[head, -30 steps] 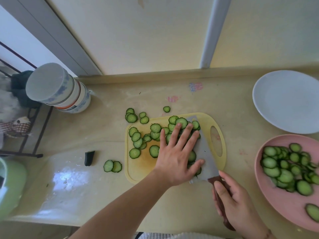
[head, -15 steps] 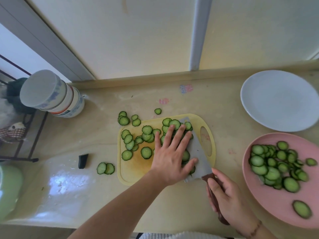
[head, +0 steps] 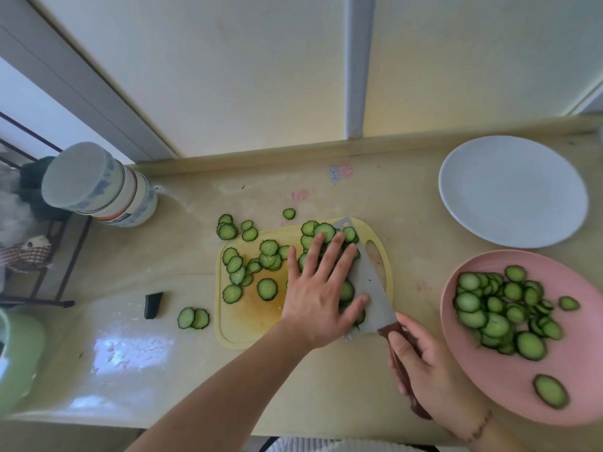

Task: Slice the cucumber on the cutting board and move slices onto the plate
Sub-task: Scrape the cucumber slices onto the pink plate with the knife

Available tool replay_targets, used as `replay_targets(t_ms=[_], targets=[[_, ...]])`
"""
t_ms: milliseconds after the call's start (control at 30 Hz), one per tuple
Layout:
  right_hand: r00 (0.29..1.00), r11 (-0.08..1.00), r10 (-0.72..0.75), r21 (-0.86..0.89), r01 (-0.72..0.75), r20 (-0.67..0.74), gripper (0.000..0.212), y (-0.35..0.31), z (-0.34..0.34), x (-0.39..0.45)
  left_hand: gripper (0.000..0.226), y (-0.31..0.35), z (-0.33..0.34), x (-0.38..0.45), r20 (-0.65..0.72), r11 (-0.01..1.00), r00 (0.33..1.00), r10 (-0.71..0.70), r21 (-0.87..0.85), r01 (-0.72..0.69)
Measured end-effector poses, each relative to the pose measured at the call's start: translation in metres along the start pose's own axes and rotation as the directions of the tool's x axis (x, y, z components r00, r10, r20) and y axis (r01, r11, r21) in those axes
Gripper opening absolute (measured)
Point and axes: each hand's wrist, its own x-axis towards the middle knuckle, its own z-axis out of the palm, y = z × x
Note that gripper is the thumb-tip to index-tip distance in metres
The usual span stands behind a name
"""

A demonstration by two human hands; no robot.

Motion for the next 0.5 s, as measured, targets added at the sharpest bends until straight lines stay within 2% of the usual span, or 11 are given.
replay_targets(t_ms=[300,500], targets=[[0.999,0.999,0.041,0.009,-0.041,0.017,0.031,-0.004,-0.002,0.004,0.076,0.000,0.007,0.000,0.053,0.999,0.998,-0.034,0.002,0.034],[0.999,0.997,0.027,0.073,-0.025,-0.029,0.034,-0.013,-0.021,-0.016,0.077,0.026,-0.003,0.007,-0.009,0.999,1.000,0.018,-0.046,-0.019]])
